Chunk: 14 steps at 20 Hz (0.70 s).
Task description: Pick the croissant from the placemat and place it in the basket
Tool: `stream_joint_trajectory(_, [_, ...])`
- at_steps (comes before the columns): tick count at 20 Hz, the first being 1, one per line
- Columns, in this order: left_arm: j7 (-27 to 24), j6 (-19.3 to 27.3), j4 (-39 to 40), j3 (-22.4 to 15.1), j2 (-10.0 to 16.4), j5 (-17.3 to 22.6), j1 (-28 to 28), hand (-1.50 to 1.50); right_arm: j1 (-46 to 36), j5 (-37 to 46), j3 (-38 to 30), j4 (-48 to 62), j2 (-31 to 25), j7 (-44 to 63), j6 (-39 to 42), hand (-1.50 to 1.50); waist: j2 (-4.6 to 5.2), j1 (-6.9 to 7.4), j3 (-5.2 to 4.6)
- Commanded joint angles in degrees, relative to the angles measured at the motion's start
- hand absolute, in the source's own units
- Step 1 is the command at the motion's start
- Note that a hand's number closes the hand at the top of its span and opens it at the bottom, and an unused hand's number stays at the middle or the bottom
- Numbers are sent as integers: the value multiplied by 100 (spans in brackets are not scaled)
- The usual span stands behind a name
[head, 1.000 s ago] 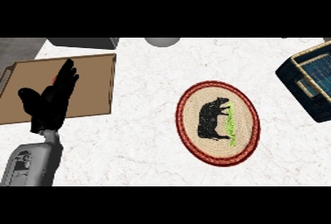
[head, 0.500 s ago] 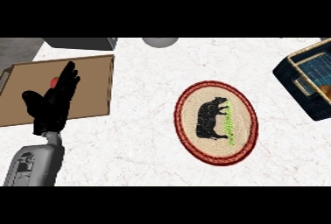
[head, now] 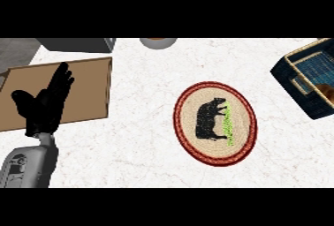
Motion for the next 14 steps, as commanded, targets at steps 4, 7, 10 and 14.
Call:
stream_joint_trajectory(4, [184,-6,-316,122,123,47,323,0,350,-891,-840,-381,-283,-430,-336,-150,-108,-177,-10])
stream_joint_trajectory(7, [169,142,-616,-27,-101,-49,659,0,925,-1272,-1038,-746,-167,-776,-186,-150,-161,-296,-20])
stream_joint_trajectory(10, [93,44,-487,126,55,22,606,0,1622,-1698,-1273,-1091,-241,-1366,244,-150,-175,-386,-22])
stream_joint_trajectory(14, [-135,60,-46,183,52,3,317,0,2163,-2057,-1300,-1814,-43,-1489,524,-150,-160,-385,-28])
